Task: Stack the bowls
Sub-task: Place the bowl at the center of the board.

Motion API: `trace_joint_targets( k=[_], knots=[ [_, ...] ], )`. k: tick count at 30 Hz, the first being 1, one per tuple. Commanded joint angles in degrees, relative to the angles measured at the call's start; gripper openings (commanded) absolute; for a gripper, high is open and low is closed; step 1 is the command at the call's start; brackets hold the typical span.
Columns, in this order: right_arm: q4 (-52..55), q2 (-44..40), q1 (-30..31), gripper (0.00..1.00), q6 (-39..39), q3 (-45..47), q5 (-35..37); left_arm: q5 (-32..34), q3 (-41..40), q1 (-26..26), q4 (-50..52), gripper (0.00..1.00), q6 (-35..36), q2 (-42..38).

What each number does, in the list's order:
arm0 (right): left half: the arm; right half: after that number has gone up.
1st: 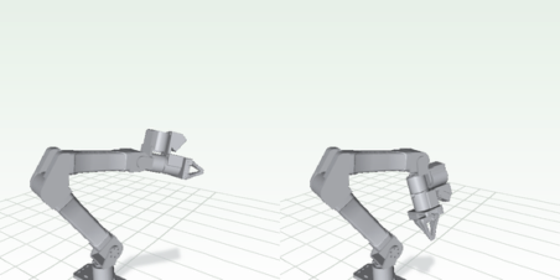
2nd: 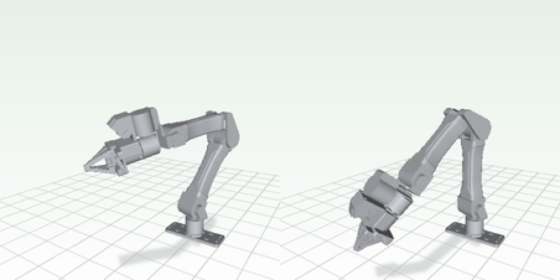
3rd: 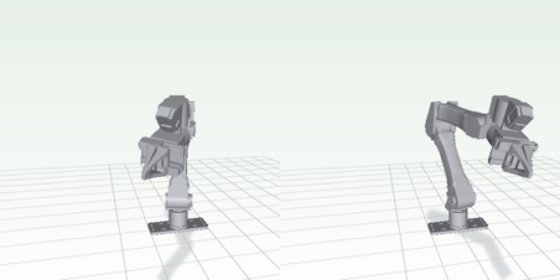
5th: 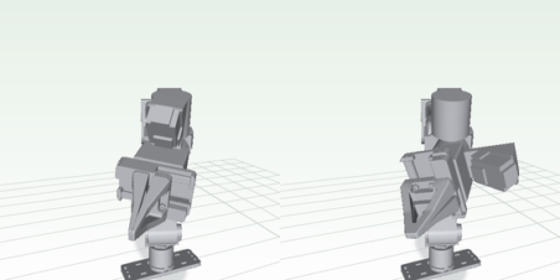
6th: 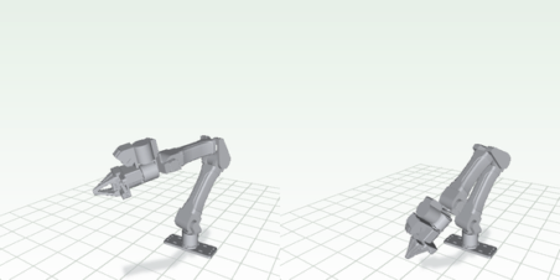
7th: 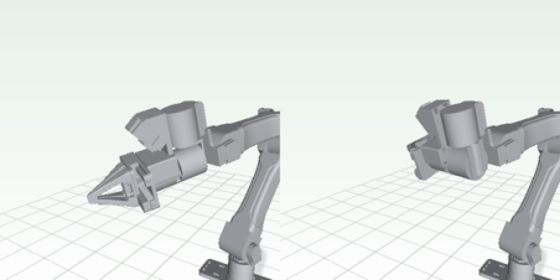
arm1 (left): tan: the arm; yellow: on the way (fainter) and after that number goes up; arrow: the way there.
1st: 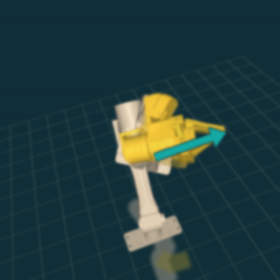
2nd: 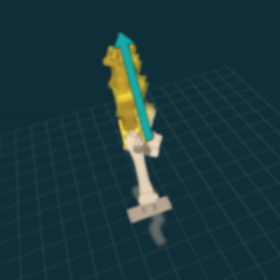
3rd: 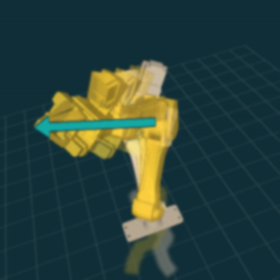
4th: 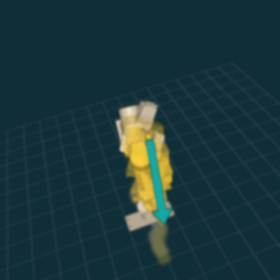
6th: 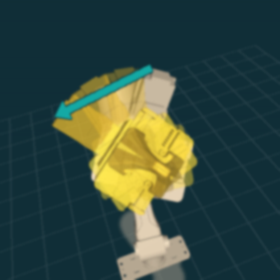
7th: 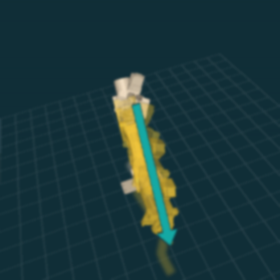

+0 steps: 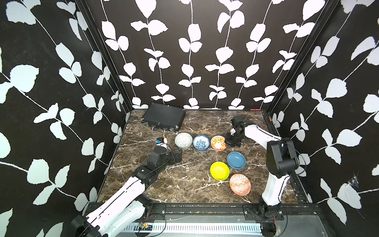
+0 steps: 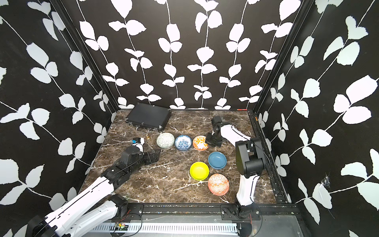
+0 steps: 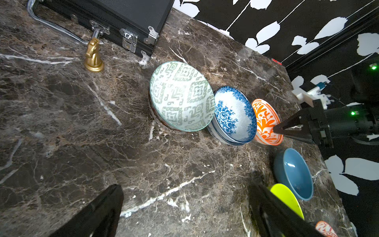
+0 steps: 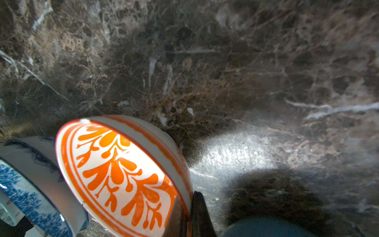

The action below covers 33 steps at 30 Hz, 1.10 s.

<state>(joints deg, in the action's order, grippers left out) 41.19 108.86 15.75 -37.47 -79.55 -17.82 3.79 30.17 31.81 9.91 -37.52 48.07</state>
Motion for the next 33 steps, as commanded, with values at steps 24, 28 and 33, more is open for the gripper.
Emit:
trace_joint_targets(
  k=[24, 28, 33],
  knots=[
    [1.9, -1.1, 0.3, 0.43, 1.1, -3.0, 0.1, -0.6, -0.1, -0.9, -0.9, 0.99, -0.4, 0.8],
    [3.7, -3.3, 0.4, 0.46, 1.3, -4.2, 0.3, -1.0, 0.0, -0.9, -1.0, 0.99, -0.4, 1.0],
    [6.9, -8.9, 0.4, 0.49, 2.0, -2.8, 2.7, -1.8, 0.1, -1.0, -0.9, 0.99, -0.3, 1.3]
  ],
)
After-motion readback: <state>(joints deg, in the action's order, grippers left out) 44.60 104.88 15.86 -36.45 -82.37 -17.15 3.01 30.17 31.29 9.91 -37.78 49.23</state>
